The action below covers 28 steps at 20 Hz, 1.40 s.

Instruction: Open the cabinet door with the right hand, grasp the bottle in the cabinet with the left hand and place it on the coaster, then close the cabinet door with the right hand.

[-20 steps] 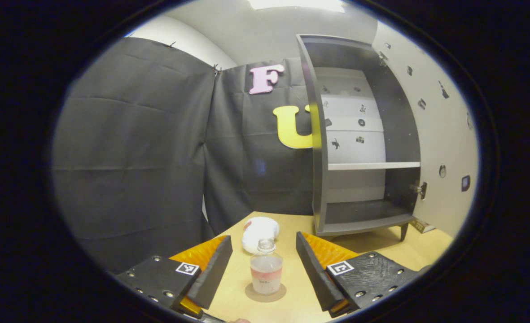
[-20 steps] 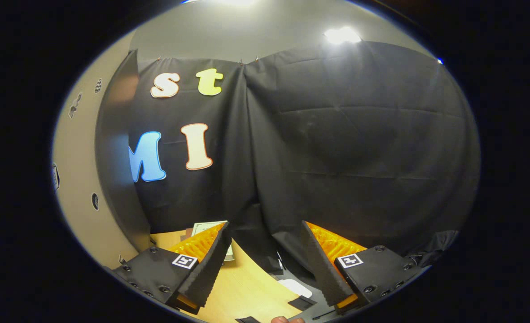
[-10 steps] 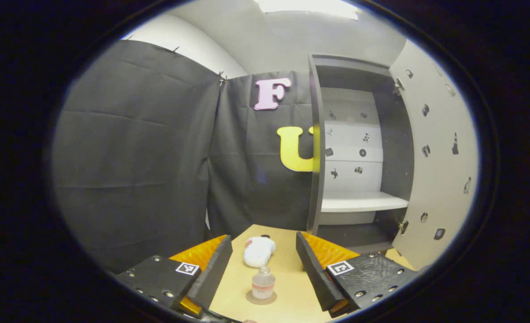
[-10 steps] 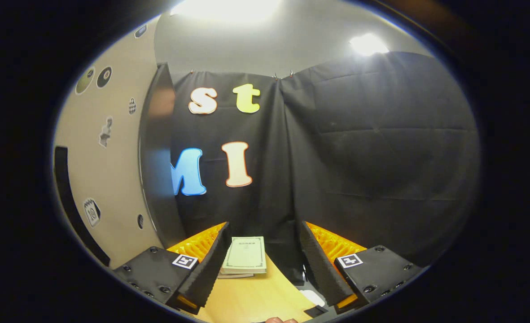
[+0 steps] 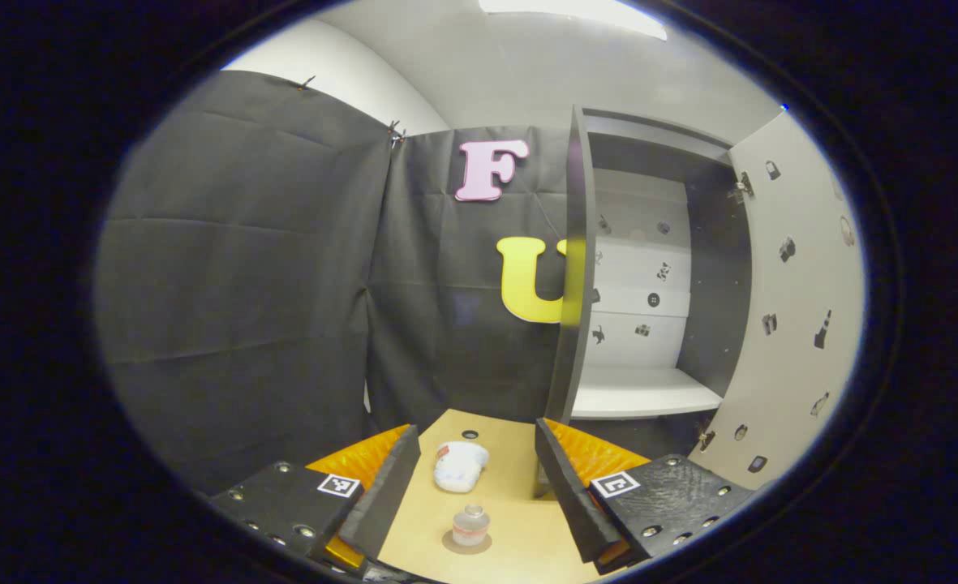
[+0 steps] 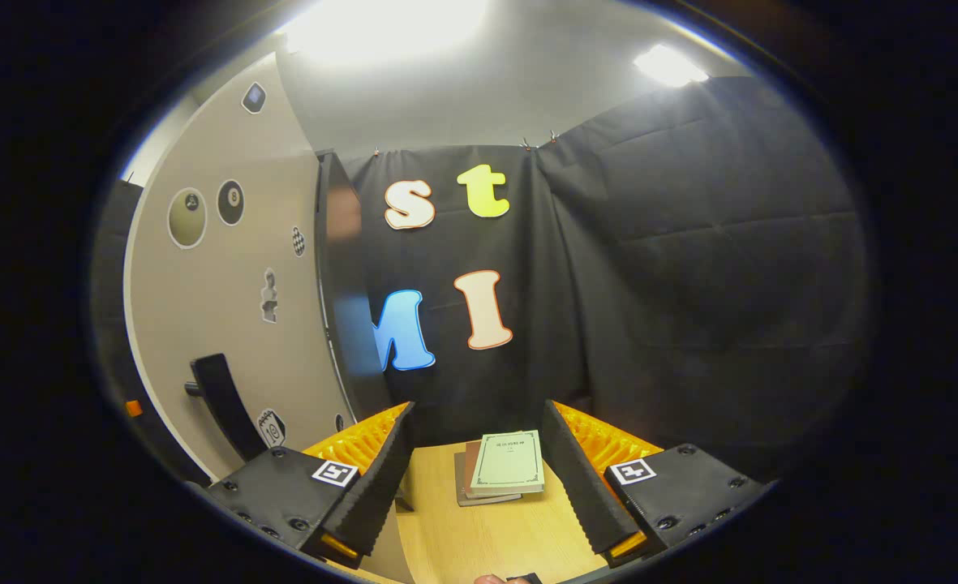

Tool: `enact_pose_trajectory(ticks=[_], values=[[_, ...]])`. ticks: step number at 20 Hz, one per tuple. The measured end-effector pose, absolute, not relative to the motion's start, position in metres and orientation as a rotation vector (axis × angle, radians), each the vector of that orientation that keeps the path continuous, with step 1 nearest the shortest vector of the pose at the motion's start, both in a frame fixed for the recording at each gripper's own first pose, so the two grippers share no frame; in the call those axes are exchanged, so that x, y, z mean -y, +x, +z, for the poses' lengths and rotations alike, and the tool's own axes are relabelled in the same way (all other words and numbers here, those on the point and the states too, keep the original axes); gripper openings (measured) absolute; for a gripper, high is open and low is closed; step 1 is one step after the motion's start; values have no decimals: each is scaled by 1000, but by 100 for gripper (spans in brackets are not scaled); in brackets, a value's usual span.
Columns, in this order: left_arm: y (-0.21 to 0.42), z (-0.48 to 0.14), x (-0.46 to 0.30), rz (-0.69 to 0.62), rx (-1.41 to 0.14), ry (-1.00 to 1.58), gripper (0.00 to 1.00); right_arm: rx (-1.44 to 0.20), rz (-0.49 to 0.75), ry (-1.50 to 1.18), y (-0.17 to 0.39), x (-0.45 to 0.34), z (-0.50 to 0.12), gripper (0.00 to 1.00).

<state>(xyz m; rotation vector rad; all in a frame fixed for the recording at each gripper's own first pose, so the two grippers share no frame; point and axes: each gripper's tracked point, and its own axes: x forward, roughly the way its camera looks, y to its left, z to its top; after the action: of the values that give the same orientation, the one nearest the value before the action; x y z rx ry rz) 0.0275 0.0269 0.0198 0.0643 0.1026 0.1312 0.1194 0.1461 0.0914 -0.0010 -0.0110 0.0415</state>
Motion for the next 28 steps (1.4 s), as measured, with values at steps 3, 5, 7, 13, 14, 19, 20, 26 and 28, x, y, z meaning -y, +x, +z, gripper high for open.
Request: enact_pose_trajectory(ticks=[3,5,7,13,14,19,20,26,28], values=[[34,28,-20,89,-117,51,86,21,103,-17,113,-169,97,92],[34,32,-17,62,-119,32,86,32,127,-27,111,-179,100,92],[34,36,-20,51,-115,43,86,30,152,-32,111,-190,95,92],[35,42,-36,41,-80,97,87,23,160,13,106,-204,88,96],[35,41,-38,33,-77,90,85,30,163,-2,104,-207,90,97],[42,35,-52,26,-76,43,86,62,189,-73,95,-236,91,97],[44,37,-55,27,-72,60,87,55,203,-55,94,-244,87,96],[58,32,-46,-10,-82,126,86,17,305,-16,86,-304,78,92],[64,34,-52,-4,-81,139,86,1,321,-15,87,-321,74,96]])
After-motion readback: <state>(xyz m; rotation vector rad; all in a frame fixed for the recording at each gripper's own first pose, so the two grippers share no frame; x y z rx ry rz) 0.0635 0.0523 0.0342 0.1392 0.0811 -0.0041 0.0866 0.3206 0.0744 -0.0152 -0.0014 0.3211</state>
